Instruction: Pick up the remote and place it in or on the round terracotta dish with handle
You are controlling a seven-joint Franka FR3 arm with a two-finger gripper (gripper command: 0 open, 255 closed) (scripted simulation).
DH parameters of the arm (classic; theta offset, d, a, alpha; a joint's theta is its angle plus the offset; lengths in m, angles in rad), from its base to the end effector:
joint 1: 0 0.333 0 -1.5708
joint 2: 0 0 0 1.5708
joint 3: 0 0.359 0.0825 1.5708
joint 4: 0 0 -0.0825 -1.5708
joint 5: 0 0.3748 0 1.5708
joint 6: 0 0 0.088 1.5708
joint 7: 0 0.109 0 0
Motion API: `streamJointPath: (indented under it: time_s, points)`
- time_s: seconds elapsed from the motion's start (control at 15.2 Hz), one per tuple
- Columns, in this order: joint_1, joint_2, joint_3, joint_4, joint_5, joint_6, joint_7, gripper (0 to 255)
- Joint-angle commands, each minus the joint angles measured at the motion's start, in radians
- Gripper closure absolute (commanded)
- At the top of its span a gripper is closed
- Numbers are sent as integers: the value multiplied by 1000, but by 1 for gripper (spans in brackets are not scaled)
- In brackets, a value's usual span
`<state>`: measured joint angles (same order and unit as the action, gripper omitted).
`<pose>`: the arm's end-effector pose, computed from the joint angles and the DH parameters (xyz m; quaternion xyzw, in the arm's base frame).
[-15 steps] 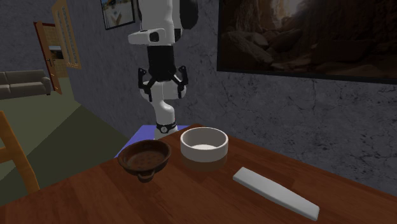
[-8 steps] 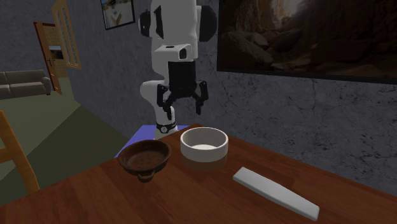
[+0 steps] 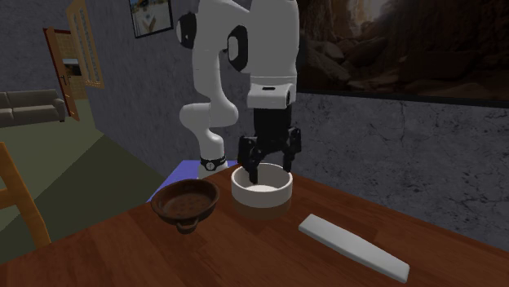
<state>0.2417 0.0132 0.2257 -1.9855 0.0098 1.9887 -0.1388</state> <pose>0.4903 0.2476 0.5007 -0.9550 -0.2966 0.0057 0.0051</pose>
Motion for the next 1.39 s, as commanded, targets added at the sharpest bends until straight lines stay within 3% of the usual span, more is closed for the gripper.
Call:
streamJointPath:
  time_s: [0.0, 0.86, 1.32]
  points:
    - [17, 76, 16, 59, -23, 17, 7, 0]
    - [180, 530, 65, 501, -183, 8, 27, 0]
    - [183, 562, 58, 468, -194, 72, 33, 0]
